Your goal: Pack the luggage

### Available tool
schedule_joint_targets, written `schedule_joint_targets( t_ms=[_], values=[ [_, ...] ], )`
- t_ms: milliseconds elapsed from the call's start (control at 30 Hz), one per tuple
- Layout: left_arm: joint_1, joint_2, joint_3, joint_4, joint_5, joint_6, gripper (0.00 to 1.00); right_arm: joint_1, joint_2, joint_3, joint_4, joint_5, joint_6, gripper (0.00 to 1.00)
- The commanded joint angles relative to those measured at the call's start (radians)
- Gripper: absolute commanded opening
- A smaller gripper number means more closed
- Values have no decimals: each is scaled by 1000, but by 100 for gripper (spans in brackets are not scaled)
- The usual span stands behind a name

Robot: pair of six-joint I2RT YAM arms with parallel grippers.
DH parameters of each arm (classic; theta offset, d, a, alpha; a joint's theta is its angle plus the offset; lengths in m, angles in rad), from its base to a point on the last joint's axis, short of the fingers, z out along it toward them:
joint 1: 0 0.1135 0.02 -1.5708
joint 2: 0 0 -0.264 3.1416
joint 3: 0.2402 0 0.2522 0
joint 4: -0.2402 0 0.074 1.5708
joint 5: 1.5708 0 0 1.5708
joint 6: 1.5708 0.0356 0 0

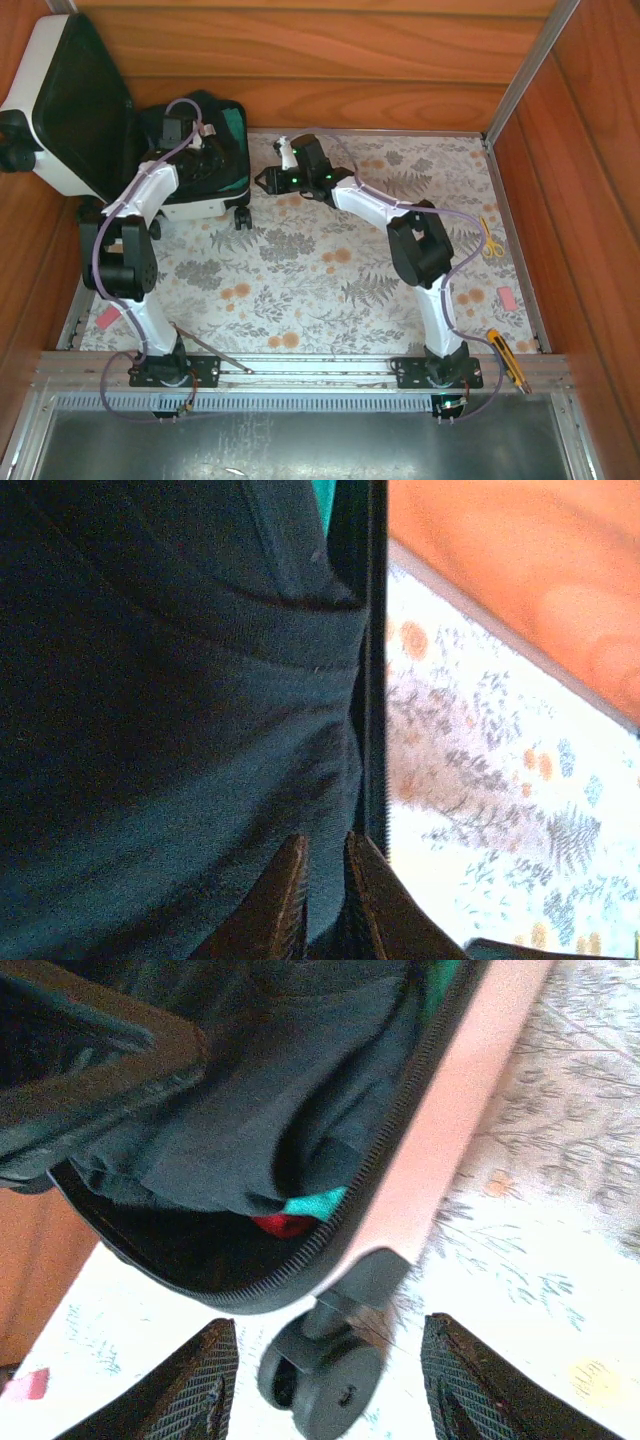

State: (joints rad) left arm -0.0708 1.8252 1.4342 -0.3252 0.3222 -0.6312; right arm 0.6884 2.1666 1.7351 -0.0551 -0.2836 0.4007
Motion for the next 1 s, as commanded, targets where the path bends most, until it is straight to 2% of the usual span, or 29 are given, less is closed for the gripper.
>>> schedule_joint_targets(
  t_ms=[0, 100, 200, 400, 567, 633, 700, 767, 833, 967],
  values=[
    [23, 106, 57, -178, -36, 39, 12, -26, -84, -41, -12, 70, -45, 52],
    [65, 181, 98, -334, -131, 71, 5, -45, -110, -77, -25, 74, -43, 51],
    [169, 174, 12, -342, -75, 39, 0, -53, -140, -120, -36, 91, -57, 51],
    [262, -10, -113, -354, -153, 87, 0, -62, -180, -182, -49, 133, -104, 51],
    [270, -118, -63, -389, -196, 164, 1, -76, -176, -185, -73, 137, -126, 51],
    [265, -142, -20, -387, -168, 190, 25, -79, -181, -192, -78, 147, -134, 53],
    [247, -144, 46, -367, -165, 216, 43, -84, -189, -204, -81, 159, -140, 54],
    [223, -112, 136, -346, -170, 247, 50, -86, -192, -214, -83, 167, -144, 54],
    [199, -44, 259, -337, -165, 272, 52, -92, -191, -218, -89, 169, -145, 54],
    [159, 160, 558, -284, -209, 291, 56, -94, -185, -224, -107, 166, -143, 54]
  ],
)
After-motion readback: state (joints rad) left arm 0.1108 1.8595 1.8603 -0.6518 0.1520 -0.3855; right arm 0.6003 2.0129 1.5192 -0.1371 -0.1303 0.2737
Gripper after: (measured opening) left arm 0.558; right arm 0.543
